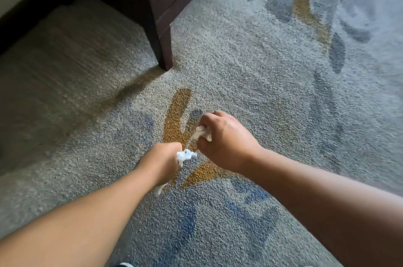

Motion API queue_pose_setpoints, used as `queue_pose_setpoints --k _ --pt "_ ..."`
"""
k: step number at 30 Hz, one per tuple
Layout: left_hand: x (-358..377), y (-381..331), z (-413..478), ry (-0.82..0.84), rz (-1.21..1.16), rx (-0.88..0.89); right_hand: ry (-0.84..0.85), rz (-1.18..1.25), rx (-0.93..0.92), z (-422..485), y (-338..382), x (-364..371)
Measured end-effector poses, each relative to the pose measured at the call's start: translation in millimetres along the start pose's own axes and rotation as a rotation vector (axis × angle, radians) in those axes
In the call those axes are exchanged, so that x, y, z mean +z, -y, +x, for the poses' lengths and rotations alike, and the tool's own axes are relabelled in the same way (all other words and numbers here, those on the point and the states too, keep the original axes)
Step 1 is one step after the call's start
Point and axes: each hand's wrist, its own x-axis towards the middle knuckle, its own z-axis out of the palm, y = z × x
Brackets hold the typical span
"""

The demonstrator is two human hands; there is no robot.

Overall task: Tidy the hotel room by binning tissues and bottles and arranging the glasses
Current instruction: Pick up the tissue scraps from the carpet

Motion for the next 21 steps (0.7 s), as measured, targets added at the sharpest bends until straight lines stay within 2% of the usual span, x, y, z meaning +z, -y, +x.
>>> queue_pose_setpoints --k 2,5,12,17,21 --pt "-36 -28 -11 -0.010 -0.006 0.002 -0.035 0.024 0.026 -14 8 -31" --pt "-89 -75 -38 -0.059 -0.052 0.095 -0.087 0.039 0.073 -44 21 -89" --pt "-220 -236 -128 -0.103 -0.133 0.274 -0.255 0.090 0.231 -143 37 -275" --pt "-289 -364 -194 -0.122 -0.003 0.463 -0.341 0.109 0.287 -209 26 -403" --pt "-320 -455 -216 -0.157 0.077 0.498 -0.405 0.130 0.344 -255 1 -480"
